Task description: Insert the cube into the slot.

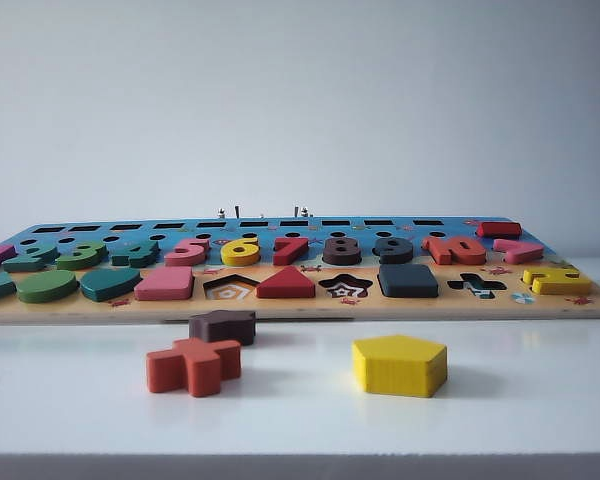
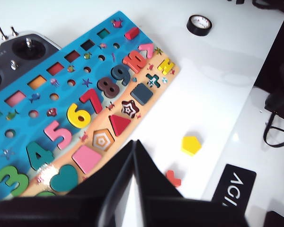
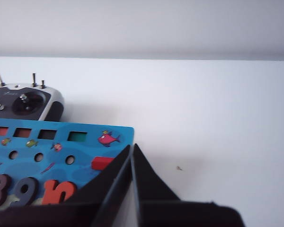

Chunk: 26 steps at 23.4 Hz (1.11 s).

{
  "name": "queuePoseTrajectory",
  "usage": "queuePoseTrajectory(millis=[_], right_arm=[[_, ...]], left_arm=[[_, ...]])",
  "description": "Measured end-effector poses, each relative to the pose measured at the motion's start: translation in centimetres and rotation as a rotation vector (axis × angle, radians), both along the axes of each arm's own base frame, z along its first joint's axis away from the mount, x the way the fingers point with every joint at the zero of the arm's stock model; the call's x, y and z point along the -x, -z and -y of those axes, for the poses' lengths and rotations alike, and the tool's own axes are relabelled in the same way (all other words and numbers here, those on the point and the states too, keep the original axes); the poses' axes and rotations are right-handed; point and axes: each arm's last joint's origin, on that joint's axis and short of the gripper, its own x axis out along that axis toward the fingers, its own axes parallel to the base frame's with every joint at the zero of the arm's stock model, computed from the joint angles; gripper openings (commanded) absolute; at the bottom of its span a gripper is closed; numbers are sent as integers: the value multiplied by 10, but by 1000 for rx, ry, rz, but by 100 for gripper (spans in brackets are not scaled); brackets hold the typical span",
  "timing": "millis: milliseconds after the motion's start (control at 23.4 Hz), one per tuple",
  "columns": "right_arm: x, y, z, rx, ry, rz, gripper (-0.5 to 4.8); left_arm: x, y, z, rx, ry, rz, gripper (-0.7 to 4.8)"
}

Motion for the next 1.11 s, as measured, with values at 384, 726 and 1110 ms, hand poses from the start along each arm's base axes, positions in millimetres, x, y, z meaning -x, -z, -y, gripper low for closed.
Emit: queuePoseTrajectory(millis=[384, 726, 1110], right_arm=[[29, 17, 24, -31, 133, 109, -8], [37, 39, 39, -59, 152, 123, -8], [39, 55, 43, -79, 171, 162, -8]], left_arm=[[4, 22, -10, 39, -82, 123, 20], [6, 44, -23, 47, -238, 239, 20], [12, 65, -38, 5, -458, 320, 20]])
